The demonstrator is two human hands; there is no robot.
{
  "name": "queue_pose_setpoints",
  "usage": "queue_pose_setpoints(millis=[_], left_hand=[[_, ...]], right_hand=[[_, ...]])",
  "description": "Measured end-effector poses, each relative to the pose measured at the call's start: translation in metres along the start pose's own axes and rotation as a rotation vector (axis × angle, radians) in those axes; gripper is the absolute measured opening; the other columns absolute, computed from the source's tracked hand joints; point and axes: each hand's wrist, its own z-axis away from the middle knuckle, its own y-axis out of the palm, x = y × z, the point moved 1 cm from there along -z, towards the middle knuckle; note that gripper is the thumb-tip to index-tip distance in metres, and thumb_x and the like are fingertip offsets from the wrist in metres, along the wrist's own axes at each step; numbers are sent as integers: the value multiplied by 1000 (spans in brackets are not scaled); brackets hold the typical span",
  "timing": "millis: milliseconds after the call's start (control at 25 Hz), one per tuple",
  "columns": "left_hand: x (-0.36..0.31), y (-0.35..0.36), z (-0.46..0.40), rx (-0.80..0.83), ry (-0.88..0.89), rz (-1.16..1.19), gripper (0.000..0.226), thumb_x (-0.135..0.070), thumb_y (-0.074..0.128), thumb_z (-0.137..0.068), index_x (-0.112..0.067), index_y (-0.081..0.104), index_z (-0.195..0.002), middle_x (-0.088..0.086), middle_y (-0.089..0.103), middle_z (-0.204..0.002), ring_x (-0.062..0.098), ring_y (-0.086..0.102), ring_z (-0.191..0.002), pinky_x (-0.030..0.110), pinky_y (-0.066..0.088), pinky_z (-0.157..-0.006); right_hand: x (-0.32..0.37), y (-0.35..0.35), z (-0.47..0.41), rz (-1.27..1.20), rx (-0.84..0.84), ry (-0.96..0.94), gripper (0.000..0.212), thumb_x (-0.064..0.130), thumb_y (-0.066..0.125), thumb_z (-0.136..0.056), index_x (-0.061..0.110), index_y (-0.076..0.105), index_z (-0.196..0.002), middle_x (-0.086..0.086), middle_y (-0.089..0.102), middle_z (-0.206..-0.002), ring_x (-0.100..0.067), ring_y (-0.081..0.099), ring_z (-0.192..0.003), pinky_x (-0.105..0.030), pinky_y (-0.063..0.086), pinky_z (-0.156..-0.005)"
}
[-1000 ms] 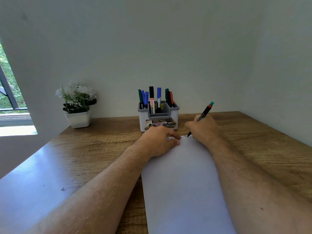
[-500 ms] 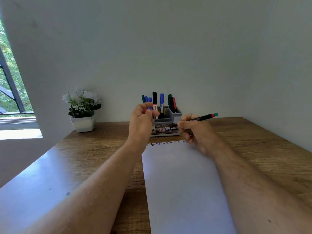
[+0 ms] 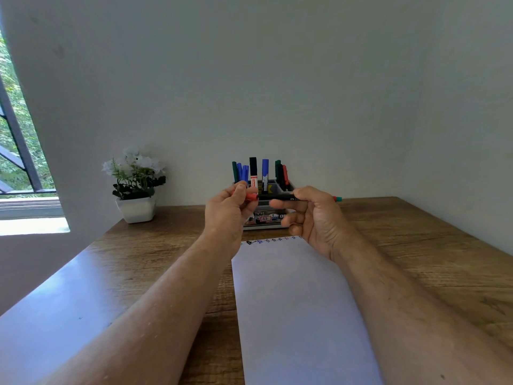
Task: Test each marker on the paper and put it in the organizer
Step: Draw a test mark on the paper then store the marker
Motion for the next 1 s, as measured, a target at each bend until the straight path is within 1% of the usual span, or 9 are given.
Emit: queue_pose_setpoints(millis=[320,400,520,600,680,760,880,920,1000], left_hand=[[2,-1,-2,34,-4,0,14,-13,60,-94,-6,69,-103,9,75,-88,17,72,-83,26,60,-69],[1,-3,-2,26,-20,-3,14,-12,60,-94,-6,69,-104,10,74,-91,17,72,-82,25,60,-68],[0,-7,-3,4,-35,11,17,-10,62,-93,-5,66,-109,12,74,-92,17,72,-77,24,59,-63],[0,-7,-2,-32,-29,47,25,-10,65,-91,-6,60,-115,12,75,-90,18,73,-77,25,59,-60],[0,-7,-2,-80,-5,65,34,-14,70,-88,-4,58,-118,12,75,-88,18,74,-75,26,60,-60],[-1,-8,-3,-104,31,47,36,-16,71,-86,-3,59,-117,11,75,-85,19,74,-75,28,61,-63],[-1,-11,-3,-133,94,-2,25,-12,69,-89,-9,57,-110,8,74,-84,18,74,-74,28,60,-63],[-1,-11,-3,-136,119,-21,21,-12,68,-90,-10,57,-107,7,74,-81,17,74,-74,29,60,-64],[-2,-9,-2,-123,154,-33,16,-10,66,-91,-12,55,-103,4,74,-76,16,74,-73,30,61,-67]], right_hand=[[-4,-3,-5,30,-16,14,24,19,53,-94,4,60,-111,-18,75,-97,-16,64,-47,-20,43,-38],[-4,-4,-6,49,-24,-2,23,18,61,-92,4,61,-110,-18,75,-96,-16,64,-47,-21,44,-37],[-4,-4,-4,120,-26,-50,18,9,73,-82,11,73,-100,-19,75,-88,-16,60,-44,-21,44,-36],[-7,1,-3,127,21,-39,20,9,70,-83,17,76,-101,-16,75,-90,-17,62,-48,-22,45,-37],[-9,6,-2,140,82,-14,24,14,61,-90,18,72,-111,-11,76,-98,-18,66,-54,-22,45,-39],[-11,8,-2,311,64,-40,23,15,60,-93,18,69,-113,-6,77,-94,-18,65,-52,-23,46,-39],[-18,10,1,791,-11,-181,10,19,68,-90,17,66,-100,0,75,-80,-8,62,-44,-19,44,-37],[-19,12,1,852,-25,-223,7,19,67,-91,17,66,-98,1,75,-78,-3,60,-42,-16,42,-37],[-19,14,-1,824,-44,-255,5,19,65,-93,16,67,-97,0,74,-74,0,56,-40,-14,40,-37]])
